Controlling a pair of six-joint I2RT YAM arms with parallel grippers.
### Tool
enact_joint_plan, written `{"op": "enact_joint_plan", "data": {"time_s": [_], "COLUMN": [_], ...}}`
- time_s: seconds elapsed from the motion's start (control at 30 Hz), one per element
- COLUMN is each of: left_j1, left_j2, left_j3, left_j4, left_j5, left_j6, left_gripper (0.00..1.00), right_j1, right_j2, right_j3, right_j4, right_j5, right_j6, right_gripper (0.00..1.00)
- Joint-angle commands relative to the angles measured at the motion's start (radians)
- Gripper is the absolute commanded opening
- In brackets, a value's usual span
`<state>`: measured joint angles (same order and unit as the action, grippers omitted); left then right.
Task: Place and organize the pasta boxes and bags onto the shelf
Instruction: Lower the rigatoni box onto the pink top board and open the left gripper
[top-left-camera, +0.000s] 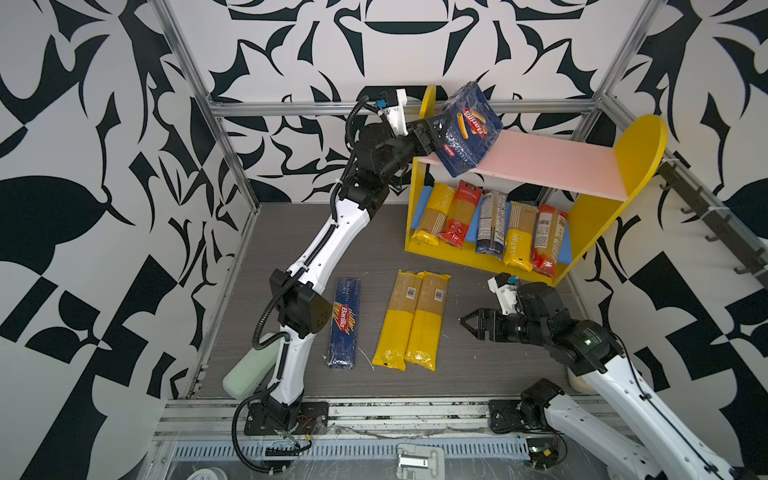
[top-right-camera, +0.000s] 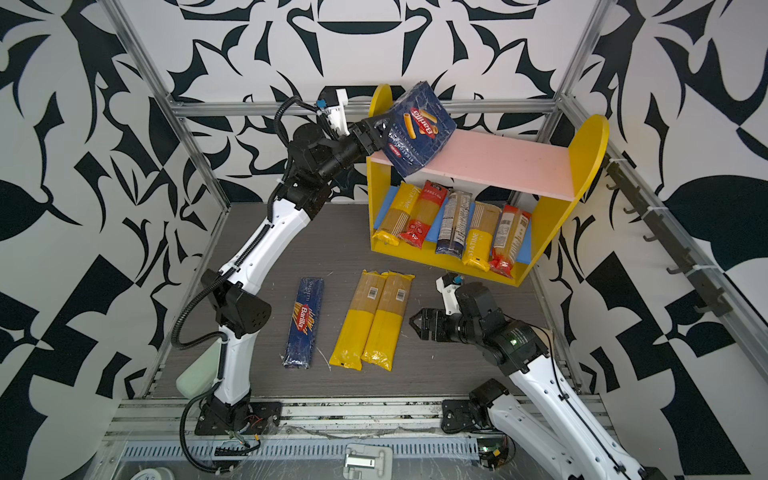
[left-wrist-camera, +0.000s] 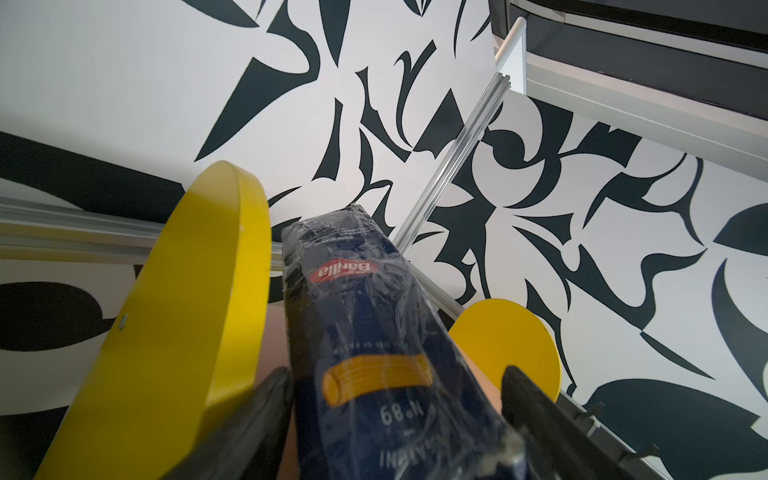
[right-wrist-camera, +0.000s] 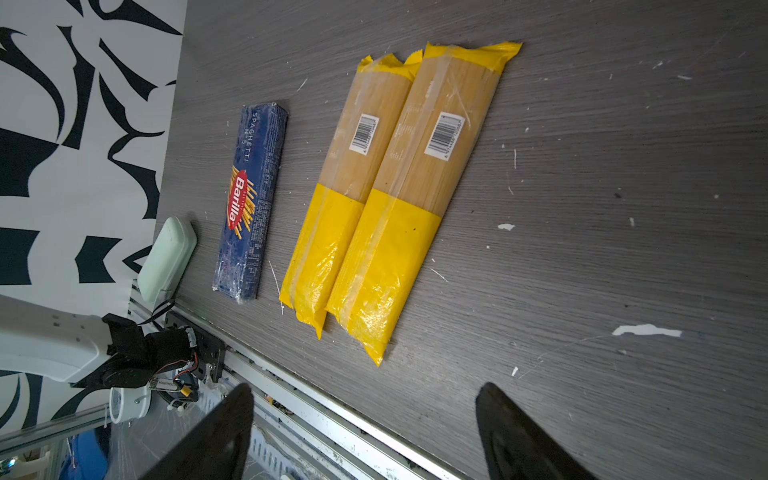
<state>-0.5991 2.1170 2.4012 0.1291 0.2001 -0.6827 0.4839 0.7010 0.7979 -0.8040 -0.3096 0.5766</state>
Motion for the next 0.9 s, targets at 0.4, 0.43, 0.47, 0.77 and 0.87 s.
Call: {"op": "enact_joint_plan", "data": {"time_s": [0.4,0.43,0.47,0.77,0.87], "left_j1": [-0.005,-0.007,-0.007,-0.051,-0.074], "left_j2": [-0.148,-0.155,-0.164,-0.387,-0.529], "left_j3": [-0.054,-0.062,-0.074,-0.365,-0.568], "left_j4": [-0.022,-0.021,-0.02,-0.036,-0.062], "left_j5": [-0.047,-0.045,-0.041,-0.099,-0.189], "left_j6": [0.086,0.086,0.085,0.168,0.213], "left_gripper": [0.94,0.94,0.94,0.99,1.0], "right_j1": [-0.005,-0.005,-0.005,-0.004,-0.005], "right_j2": [-0.046,-0.051,-0.053,-0.079,-0.081], "right_j3": [-0.005,-0.007,-0.007,-0.007,-0.008], "right_j4": [0.022,0.02,0.018,-0.019,-0.046], "right_j5": [0.0,0.001,0.003,0.038,0.066], "right_j6": [-0.008,-0.006,-0.007,-0.004,-0.007], "right_gripper": [0.86,0.86,0.86,0.88,0.9]}}
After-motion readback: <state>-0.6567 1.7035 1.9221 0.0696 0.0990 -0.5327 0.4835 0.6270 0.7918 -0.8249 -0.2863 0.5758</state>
